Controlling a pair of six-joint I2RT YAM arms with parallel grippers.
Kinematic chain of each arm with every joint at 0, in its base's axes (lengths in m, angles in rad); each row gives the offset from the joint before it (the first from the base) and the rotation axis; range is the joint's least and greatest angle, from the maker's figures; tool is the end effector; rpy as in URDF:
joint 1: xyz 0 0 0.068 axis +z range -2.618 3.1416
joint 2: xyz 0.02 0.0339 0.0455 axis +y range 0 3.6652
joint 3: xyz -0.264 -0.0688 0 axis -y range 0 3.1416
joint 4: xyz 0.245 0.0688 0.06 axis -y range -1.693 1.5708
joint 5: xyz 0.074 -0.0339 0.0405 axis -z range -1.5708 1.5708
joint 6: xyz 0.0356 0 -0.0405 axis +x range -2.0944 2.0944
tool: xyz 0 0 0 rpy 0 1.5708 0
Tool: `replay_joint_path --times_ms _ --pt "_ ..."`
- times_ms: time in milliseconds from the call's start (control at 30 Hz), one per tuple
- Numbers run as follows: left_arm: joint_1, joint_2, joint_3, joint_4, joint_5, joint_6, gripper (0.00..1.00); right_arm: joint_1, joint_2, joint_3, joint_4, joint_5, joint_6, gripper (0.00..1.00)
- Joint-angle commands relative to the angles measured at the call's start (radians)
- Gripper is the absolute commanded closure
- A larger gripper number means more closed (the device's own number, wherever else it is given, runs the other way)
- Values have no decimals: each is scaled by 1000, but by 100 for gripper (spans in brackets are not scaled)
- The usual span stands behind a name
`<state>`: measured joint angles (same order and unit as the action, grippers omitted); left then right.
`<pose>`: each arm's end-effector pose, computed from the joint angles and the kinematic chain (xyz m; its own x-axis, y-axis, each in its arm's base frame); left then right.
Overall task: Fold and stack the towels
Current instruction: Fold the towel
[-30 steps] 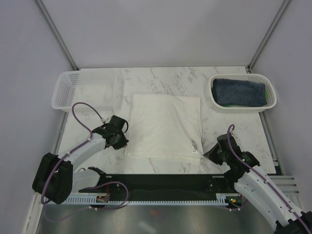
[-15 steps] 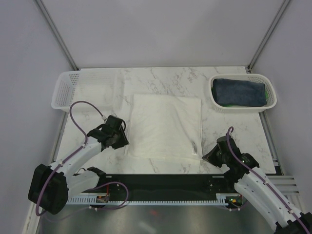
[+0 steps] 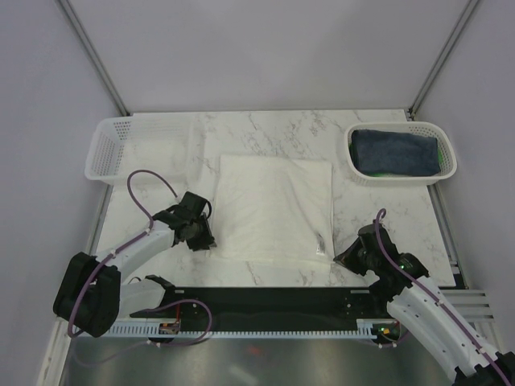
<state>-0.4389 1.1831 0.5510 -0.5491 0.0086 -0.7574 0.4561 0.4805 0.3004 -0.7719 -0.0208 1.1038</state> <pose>0.1763 -0.0831 0.1602 -0.9024 -0.3353 -0.2705 -0.2644 0.9268 -0.2667 0.0906 0.0453 0.1614 -0.7321 0.6352 -0.2460 0.4499 0.7221 0.5256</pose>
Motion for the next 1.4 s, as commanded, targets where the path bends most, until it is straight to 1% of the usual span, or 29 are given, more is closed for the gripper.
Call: replay_joint_path --times_ms 0,33,100,133,333,367,600,833,900,1000,1033,1067,1100,1133,1167,1200,1300,1367 --pt "-3 7 -11 20 -6 35 71 4 -13 40 -4 15 1 100" --pt "-3 3 -11 18 -6 36 80 4 -11 39 -4 15 -1 100" --pt "-3 -5 -6 17 -4 39 89 4 -8 39 -3 15 -1 100" --pt "-3 -5 -3 17 -7 43 98 6 -8 39 -4 15 -1 100" --pt "-3 -3 36 -34 -50 30 98 4 -10 46 -6 15 -4 100" --pt "-3 -10 46 -43 -55 27 98 4 -8 48 -6 34 -5 100" --pt "-3 -106 81 -123 -159 1 98 4 -8 62 -6 28 -18 100" --pt "-3 -79 78 -149 -205 -20 98 3 3 56 13 9 -22 100" --pt "-3 -66 87 -149 -194 -19 98 4 7 30 34 -34 -13 100" --pt "-11 -77 113 -112 -72 47 98 4 7 20 28 -30 -19 100" --pt "-20 -86 121 -109 -46 58 85 4 7 22 25 -25 -19 100" --pt "-36 -95 122 -107 -42 64 75 4 4 22 22 -22 -16 96" --pt "-44 -106 121 -94 -33 69 69 4 -2 22 17 -16 -12 92" --pt "-47 -115 115 -86 -13 70 61 4 -5 25 16 -7 -10 87" --pt "-52 -114 112 -80 19 75 55 4 -6 29 14 1 -7 80" --pt "-57 -111 106 -72 36 73 50 4 0 42 10 8 -4 80" --pt "-83 -68 89 -74 15 73 61 6 18 68 0 15 -13 80" --pt "-93 -36 86 -78 -6 58 60 4 27 77 0 15 -21 81"
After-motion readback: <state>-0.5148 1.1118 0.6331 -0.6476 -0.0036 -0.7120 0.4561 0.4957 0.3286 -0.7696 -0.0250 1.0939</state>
